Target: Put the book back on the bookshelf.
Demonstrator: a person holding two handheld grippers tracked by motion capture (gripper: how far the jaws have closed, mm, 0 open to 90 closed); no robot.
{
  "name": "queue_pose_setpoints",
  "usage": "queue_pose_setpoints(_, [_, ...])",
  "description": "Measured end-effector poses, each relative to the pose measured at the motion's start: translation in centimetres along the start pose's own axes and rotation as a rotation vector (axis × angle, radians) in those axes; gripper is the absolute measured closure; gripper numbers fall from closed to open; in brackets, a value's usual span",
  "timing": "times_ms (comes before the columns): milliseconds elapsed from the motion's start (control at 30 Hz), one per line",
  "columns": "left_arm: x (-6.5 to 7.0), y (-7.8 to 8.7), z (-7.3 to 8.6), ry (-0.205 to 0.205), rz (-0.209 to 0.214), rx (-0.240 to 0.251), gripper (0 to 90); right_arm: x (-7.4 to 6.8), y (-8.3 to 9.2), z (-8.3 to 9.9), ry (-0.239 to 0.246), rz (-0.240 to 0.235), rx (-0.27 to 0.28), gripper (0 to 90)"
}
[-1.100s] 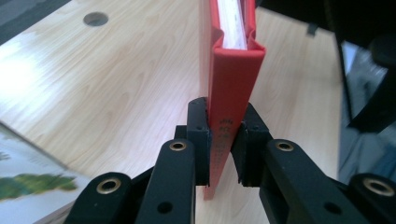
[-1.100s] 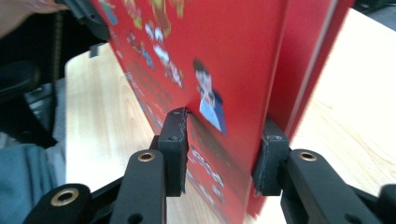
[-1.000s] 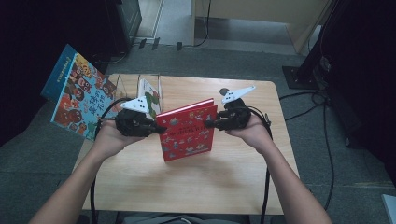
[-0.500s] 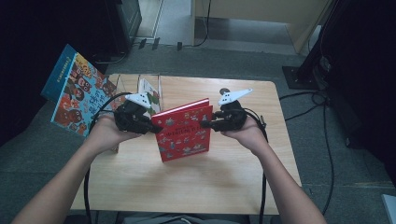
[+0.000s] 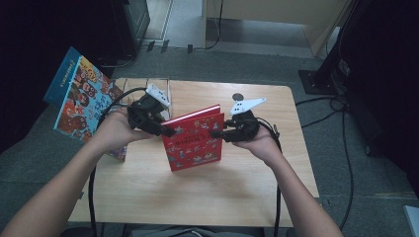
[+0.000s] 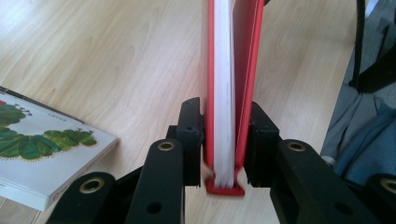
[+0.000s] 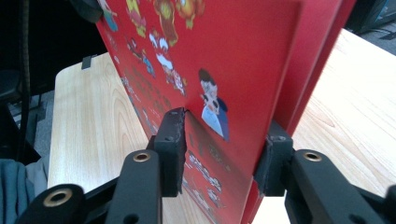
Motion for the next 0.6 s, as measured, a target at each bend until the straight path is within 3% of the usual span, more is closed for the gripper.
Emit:
queue_pose_setpoints(200, [0.0,0.0,-1.9,-0.028,-0.03,-0.088,70.7,0.0,-0.6,0.5,0.002,-0.001,-0.014,56.4])
queue_pose_setpoints(333, [-0.1,-0.1,-2.8,-0.035,-0.025,-0.121,70.6,0.4,-0.9,1.4,0.004,0.003,-0.03,55.0])
queue_pose_setpoints(467, [-0.1,-1.1,-3.9,-0.031,0.013,-0.174,68.0,0.7,-1.1,2.5,-0.018,-0.001,-0.032,55.0])
queue_pose_setpoints(600, [0.3,-2.5,-5.2,-0.058,-0.008,-0.244,67.9,0.5,-1.4,3.0,-0.018,-0.007,-0.033,54.3])
Point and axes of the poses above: each handheld gripper's, and its own axes: y roughly backward along the jaws, z roughly out of its underside, x roughly to its right, the point moved 4 cm from there along -y, roughly forward along the jaws, and after that the axes turned 6 degrees about -x, right-handed, at the moved point
